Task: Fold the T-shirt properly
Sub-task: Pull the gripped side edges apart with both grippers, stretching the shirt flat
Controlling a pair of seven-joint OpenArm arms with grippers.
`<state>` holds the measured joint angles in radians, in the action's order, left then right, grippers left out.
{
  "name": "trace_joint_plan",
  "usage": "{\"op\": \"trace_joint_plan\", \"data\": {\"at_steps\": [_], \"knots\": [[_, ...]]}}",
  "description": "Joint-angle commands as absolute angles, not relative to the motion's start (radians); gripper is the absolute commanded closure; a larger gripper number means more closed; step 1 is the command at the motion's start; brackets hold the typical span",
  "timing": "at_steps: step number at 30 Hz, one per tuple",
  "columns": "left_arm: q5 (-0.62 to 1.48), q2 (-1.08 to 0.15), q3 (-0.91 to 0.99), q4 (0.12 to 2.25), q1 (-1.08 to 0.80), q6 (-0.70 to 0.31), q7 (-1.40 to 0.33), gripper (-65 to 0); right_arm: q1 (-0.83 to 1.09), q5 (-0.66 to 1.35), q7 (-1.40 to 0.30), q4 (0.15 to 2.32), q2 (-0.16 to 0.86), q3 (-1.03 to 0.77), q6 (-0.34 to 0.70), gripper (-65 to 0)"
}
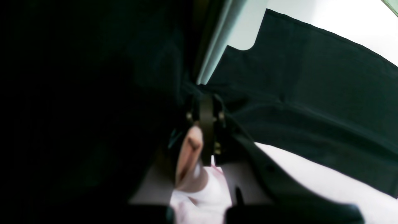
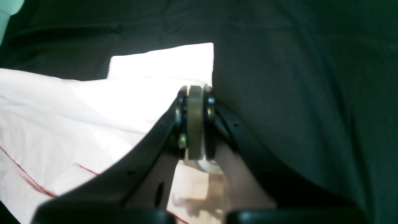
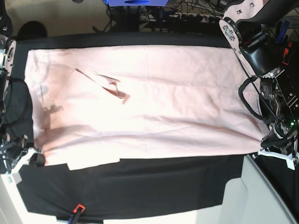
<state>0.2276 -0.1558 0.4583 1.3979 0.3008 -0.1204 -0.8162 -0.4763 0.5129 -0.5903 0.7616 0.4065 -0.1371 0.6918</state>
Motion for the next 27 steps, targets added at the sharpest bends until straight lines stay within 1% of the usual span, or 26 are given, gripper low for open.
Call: {"op": "trace_joint_plan", "data": {"at_steps": [1,6,11,18,27], "knots": [[0.228,-0.171,0.458,1.414,0.329,-0.119,-0.788,0.0,-0.512,0.529,-0.558,0.782,0.427,-0.142,0.698,-0.1],[0.231,-0.174,0.467,1.414,0.332,-0.119,-0.786,0.0,-0.516,0.529,-0.529,0.777,0.427,-0.143,0.698,-0.1],[0.232,-0.176,0.464,1.415,0.334,-0.119,-0.786,0.0,-0.516,0.526,-0.530,0.777,0.427,-0.194,0.698,-0.1],[0.232,-0.170,0.466,1.422,0.323,-0.119,-0.786,0.0,-0.510,0.530,-0.530,0.779,0.446,-0.196,0.698,-0.1],[0.232,-0.170,0.467,1.443,0.306,-0.119,-0.786,0.0,-0.487,0.526,-0.530,0.777,0.444,-0.196,0.698,-0.1]]}}
